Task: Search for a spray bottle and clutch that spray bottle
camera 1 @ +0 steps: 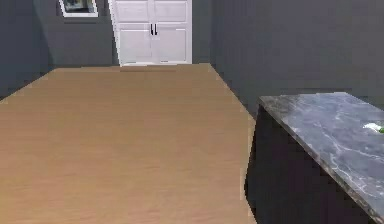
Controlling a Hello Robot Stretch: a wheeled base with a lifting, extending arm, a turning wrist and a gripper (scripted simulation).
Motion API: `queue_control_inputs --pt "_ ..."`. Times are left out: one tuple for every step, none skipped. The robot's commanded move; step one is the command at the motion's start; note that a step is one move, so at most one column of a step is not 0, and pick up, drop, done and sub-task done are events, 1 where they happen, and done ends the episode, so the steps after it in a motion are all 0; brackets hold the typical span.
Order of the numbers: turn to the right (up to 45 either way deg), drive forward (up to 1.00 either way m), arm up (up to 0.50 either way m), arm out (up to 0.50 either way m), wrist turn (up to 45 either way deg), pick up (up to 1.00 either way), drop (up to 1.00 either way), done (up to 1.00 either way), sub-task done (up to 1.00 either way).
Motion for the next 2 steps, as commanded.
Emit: queue_control_inputs --pt "-30.0 0.00 0.00 0.00 0.0 0.00 0.00 0.00 0.00" --pt "36.0 0.00 0.00 0.00 0.0 0.00 0.00 0.00 0.00"
